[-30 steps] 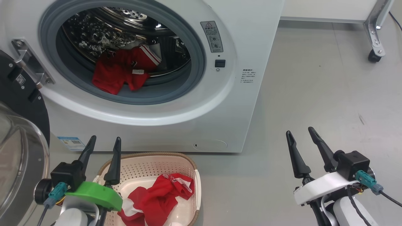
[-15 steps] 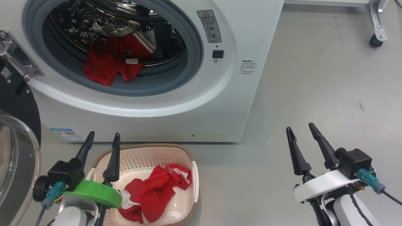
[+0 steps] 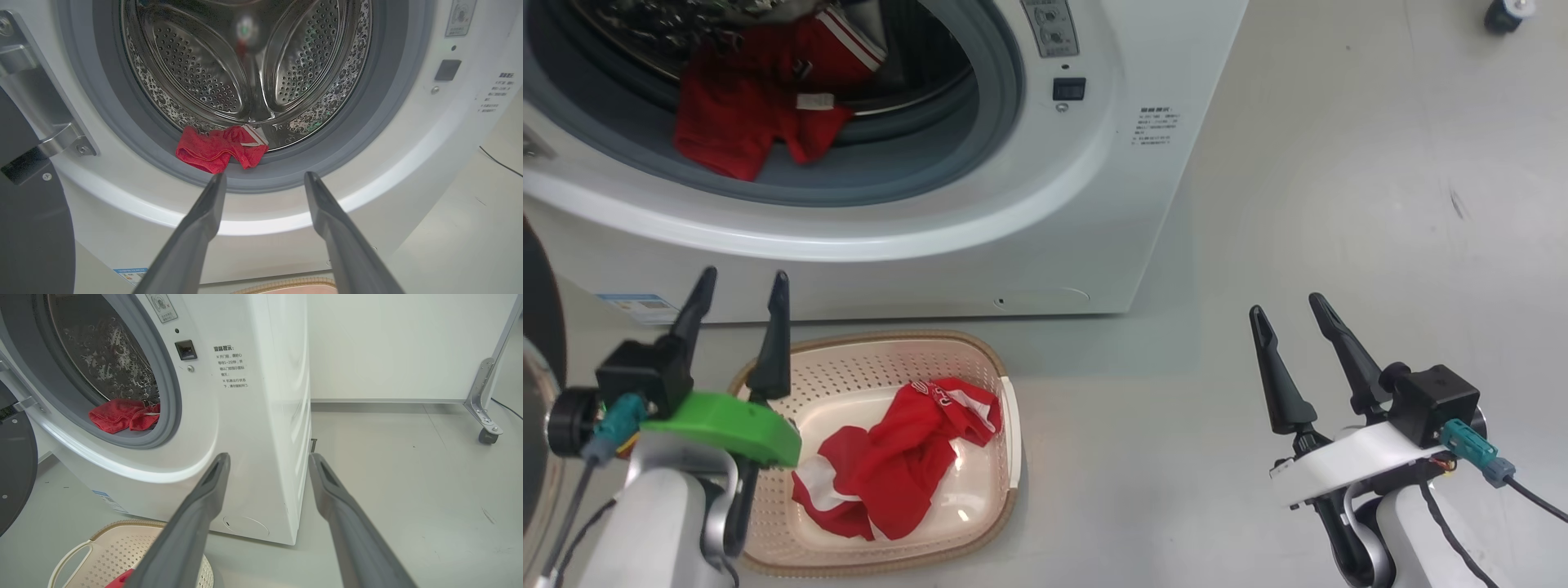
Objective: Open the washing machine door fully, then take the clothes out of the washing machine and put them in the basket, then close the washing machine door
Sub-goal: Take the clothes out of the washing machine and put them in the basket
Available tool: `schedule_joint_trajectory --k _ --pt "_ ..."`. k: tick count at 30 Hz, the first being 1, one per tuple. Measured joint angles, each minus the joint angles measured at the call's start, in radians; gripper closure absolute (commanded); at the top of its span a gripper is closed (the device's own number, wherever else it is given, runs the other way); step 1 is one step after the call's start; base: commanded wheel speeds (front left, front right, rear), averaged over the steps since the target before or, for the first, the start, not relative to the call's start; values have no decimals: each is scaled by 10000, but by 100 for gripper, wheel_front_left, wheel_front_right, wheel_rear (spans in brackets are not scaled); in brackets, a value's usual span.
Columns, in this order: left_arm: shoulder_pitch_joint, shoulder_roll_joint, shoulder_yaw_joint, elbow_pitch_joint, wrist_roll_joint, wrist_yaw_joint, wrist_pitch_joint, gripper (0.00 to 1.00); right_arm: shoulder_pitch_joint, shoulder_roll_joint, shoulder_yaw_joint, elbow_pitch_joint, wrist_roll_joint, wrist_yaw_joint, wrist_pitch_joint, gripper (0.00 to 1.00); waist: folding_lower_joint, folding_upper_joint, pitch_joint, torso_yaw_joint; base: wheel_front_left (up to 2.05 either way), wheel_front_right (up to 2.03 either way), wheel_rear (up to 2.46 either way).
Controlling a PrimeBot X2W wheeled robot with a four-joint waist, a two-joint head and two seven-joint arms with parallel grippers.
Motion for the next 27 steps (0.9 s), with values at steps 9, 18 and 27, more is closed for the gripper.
schedule_joint_trajectory --k 9,18,27 --pt "-1547 180 658 268 -203 554 1131 0 -474 174 242 -36 -6 12 -2 0 0 0 860 -539 0 0 0" --pt "-2940 840 917 934 -100 961 2328 0 -831 364 401 29 -4 40 -6 0 0 0 1562 -1297 0 0 0" --pt "-4010 1547 556 1904 738 1089 3377 0 -1162 529 531 274 15 130 -84 0 0 0 2078 -2000 0 0 0"
